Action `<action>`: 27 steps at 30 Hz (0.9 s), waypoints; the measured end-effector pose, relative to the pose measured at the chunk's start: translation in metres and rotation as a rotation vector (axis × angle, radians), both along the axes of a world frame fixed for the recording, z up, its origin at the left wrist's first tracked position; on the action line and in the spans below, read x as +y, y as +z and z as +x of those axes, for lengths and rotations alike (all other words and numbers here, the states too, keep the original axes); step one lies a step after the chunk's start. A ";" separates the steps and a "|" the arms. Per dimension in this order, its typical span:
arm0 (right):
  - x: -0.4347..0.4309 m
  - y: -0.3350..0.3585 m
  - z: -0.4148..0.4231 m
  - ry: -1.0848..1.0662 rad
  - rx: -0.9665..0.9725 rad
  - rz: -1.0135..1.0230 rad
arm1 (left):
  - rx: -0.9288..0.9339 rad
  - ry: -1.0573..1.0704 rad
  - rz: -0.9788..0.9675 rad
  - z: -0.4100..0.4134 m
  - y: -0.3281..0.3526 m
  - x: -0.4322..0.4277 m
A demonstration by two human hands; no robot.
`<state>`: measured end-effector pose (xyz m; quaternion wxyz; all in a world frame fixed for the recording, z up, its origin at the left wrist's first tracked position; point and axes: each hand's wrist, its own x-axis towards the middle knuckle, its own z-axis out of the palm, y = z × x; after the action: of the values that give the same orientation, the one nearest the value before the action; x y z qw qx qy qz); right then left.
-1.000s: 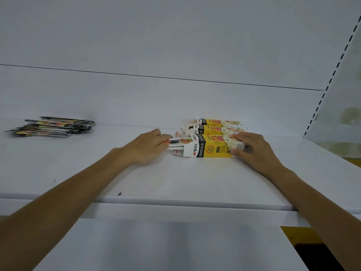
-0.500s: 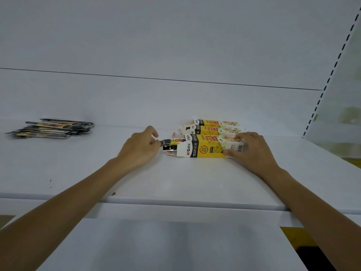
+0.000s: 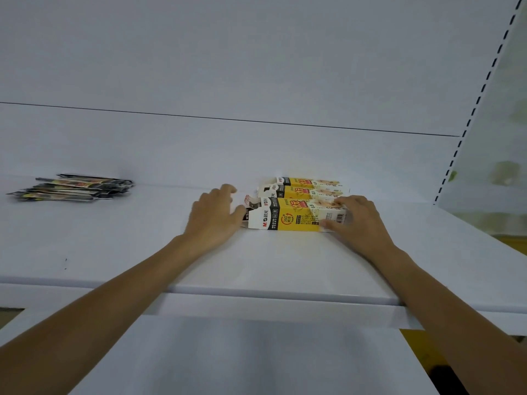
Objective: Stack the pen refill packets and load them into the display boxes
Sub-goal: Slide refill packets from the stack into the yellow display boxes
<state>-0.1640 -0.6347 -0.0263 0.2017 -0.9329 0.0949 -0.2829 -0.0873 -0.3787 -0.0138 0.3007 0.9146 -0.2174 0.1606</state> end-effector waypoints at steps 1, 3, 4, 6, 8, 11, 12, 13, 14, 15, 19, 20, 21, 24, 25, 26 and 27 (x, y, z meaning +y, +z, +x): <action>0.000 0.000 0.000 0.003 -0.002 0.004 | 0.055 0.026 -0.028 0.001 0.001 0.003; 0.000 0.000 0.000 0.006 0.000 0.018 | 0.182 -0.012 -0.096 0.001 0.000 0.007; 0.000 0.000 0.000 0.004 0.003 0.021 | 0.210 -0.044 -0.127 0.000 -0.001 0.008; 0.001 0.000 0.000 -0.005 0.007 0.018 | 0.211 -0.095 -0.167 0.001 -0.002 0.006; 0.001 0.000 0.000 -0.007 0.009 0.025 | 0.222 -0.125 -0.207 0.001 -0.001 0.003; 0.001 0.001 -0.001 -0.004 0.007 0.026 | 0.213 -0.127 -0.272 -0.002 0.001 -0.002; 0.001 0.001 -0.001 -0.005 0.006 0.021 | 0.185 -0.121 -0.284 -0.003 0.002 -0.003; 0.001 0.001 -0.001 -0.005 0.008 0.020 | 0.151 -0.115 -0.295 -0.004 0.002 -0.003; 0.001 0.001 -0.001 -0.003 0.009 0.022 | 0.129 -0.117 -0.307 -0.005 0.002 -0.004; 0.001 0.001 -0.001 -0.001 0.009 0.029 | 0.128 -0.128 -0.312 -0.005 0.002 -0.005; 0.001 0.001 -0.001 0.005 0.008 0.032 | 0.176 -0.164 -0.197 -0.003 -0.004 -0.008; 0.001 0.001 -0.001 0.005 0.007 0.034 | 0.173 -0.144 -0.164 -0.002 -0.005 -0.008; 0.001 0.001 -0.001 0.005 0.006 0.038 | 0.175 -0.128 -0.149 -0.001 -0.007 -0.008; 0.001 0.000 -0.001 0.004 0.005 0.043 | 0.240 -0.137 -0.181 0.001 -0.008 -0.007; 0.001 0.000 -0.001 0.004 0.004 0.043 | 0.278 -0.150 -0.207 0.001 -0.006 -0.007; 0.001 0.000 -0.001 0.004 0.003 0.044 | 0.303 -0.165 -0.233 0.000 -0.005 -0.008; 0.001 0.000 0.000 0.004 0.003 0.044 | 0.310 -0.181 -0.250 -0.001 -0.004 -0.008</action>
<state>-0.1645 -0.6339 -0.0264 0.2228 -0.9287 0.0997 -0.2791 -0.0880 -0.3870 -0.0179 0.4547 0.8608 -0.2282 0.0160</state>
